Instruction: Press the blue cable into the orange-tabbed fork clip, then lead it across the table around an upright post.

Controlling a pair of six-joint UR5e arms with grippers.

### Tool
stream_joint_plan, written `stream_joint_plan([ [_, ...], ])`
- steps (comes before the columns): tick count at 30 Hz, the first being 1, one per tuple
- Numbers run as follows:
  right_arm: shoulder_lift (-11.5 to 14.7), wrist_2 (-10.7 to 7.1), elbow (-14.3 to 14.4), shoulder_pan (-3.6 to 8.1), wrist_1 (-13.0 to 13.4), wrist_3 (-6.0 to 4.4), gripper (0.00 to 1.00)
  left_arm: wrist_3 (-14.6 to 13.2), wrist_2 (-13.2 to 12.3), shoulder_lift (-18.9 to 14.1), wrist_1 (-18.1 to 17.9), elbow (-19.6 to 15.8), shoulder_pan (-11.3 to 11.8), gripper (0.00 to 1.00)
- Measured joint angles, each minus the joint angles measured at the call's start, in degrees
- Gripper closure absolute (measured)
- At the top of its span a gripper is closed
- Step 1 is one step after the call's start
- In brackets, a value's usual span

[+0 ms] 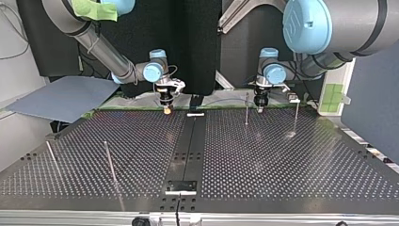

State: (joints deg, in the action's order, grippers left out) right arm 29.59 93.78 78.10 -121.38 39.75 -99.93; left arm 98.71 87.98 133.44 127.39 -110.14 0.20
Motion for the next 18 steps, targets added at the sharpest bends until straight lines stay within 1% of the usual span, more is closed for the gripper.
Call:
stream_joint_plan([
  [2, 0.0, -0.02, 0.0, 0.04, -0.06, 0.04, 1.0, -0.81, 0.26, -0.01, 0.48, -0.05, 0.07, 0.0],
  [9, -0.01, -0.07, 0.0, 0.07, -0.17, 0.14, 1.0, -3.0, 3.42, -0.04, 3.8, -0.21, -0.05, 0.0],
  [13, -0.05, -0.07, 0.0, 0.11, -0.19, 0.2, 1.0, -3.57, 5.48, -0.1, 5.97, -1.15, -0.2, 0.0],
  [15, -0.06, -0.08, 0.0, 0.14, -0.19, 0.22, 1.0, -3.69, 5.77, -0.12, 7.21, -2.14, -0.25, 0.0],
  [18, -0.08, -0.04, 0.0, 0.18, -0.19, 0.24, 1.0, -3.9, 5.33, -0.29, 8.7, -3.37, -0.2, 0.0],
])
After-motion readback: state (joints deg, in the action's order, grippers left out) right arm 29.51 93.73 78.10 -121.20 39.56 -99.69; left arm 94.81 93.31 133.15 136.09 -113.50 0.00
